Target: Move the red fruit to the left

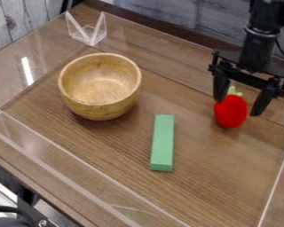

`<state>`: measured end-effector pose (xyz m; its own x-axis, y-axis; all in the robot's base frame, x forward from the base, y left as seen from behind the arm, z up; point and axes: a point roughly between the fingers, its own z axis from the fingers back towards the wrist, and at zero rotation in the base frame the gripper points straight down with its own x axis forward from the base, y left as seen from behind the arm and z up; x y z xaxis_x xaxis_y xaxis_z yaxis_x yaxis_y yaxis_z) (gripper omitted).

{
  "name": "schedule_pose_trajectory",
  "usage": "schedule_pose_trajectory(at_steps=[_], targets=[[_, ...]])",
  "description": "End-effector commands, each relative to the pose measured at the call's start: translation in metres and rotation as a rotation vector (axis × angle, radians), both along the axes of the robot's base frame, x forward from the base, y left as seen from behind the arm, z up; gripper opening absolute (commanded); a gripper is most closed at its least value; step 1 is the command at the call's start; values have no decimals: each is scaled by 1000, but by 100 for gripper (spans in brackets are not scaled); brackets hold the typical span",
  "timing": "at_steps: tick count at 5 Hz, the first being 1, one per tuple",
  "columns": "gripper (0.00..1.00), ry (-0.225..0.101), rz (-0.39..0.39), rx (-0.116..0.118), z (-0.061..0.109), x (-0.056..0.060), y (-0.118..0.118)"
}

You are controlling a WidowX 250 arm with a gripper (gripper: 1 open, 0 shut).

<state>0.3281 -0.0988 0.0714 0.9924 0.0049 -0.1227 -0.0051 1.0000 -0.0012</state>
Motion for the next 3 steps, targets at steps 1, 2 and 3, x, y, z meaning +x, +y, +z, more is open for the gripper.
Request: schedule_pose_trajectory(at_steps=[1,2,3], targets=[[100,-65,1,-2,14,13,-7],[100,-67,10,8,11,15,-8],[100,-70,17,20,9,18,-7]])
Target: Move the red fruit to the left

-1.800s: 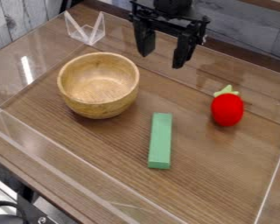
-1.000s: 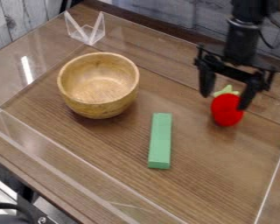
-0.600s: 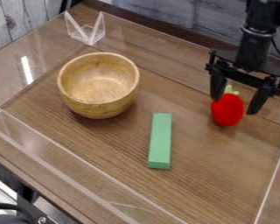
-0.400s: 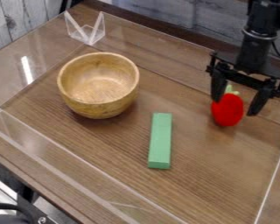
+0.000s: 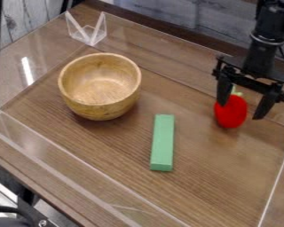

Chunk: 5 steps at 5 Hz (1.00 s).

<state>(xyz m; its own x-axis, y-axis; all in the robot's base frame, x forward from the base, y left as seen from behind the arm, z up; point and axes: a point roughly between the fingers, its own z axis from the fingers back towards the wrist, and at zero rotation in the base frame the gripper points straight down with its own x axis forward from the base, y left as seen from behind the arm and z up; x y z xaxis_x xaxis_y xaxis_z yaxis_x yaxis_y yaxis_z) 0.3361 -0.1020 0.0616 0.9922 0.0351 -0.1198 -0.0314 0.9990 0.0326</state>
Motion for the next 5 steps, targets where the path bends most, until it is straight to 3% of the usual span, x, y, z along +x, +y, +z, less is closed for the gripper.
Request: schedule_pose_trajectory(at_steps=[1,5], targets=[[100,-76,0,-2,19,10,-3],[100,-103,42,25,21,9,-1]])
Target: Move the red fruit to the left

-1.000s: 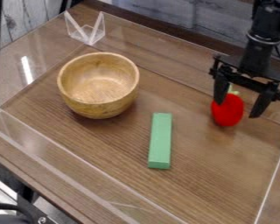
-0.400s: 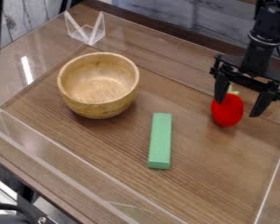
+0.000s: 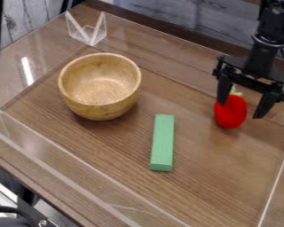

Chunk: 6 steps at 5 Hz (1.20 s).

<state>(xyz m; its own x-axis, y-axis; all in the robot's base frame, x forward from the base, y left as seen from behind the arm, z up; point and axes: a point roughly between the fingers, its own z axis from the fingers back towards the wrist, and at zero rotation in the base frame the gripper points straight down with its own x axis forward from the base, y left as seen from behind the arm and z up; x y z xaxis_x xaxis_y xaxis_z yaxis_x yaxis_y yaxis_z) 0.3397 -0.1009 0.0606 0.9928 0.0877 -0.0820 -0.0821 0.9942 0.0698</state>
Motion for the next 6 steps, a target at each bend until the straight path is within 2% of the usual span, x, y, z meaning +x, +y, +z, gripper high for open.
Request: schedule_pose_trajectory(at_steps=[1,6], targets=[[100,-74,4,-8,22,6,-1],[100,-120,58,-10,32,7,0]])
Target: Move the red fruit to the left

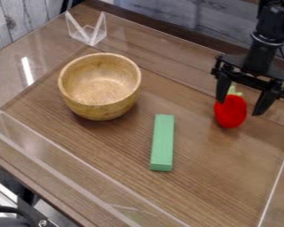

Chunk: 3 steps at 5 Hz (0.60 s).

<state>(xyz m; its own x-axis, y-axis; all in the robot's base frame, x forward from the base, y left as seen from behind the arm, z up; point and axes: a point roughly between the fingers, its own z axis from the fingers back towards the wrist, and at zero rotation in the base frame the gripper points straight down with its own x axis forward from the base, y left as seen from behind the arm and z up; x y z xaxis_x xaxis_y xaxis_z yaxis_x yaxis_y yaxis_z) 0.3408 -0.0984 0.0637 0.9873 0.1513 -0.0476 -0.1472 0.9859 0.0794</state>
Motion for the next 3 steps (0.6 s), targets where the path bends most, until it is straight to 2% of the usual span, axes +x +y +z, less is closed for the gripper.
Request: schedule_pose_trajectory(at_steps=[1,3], targets=[[100,-65,5,-8,18,6,-1],[100,-18,31,15,-7,6,5]])
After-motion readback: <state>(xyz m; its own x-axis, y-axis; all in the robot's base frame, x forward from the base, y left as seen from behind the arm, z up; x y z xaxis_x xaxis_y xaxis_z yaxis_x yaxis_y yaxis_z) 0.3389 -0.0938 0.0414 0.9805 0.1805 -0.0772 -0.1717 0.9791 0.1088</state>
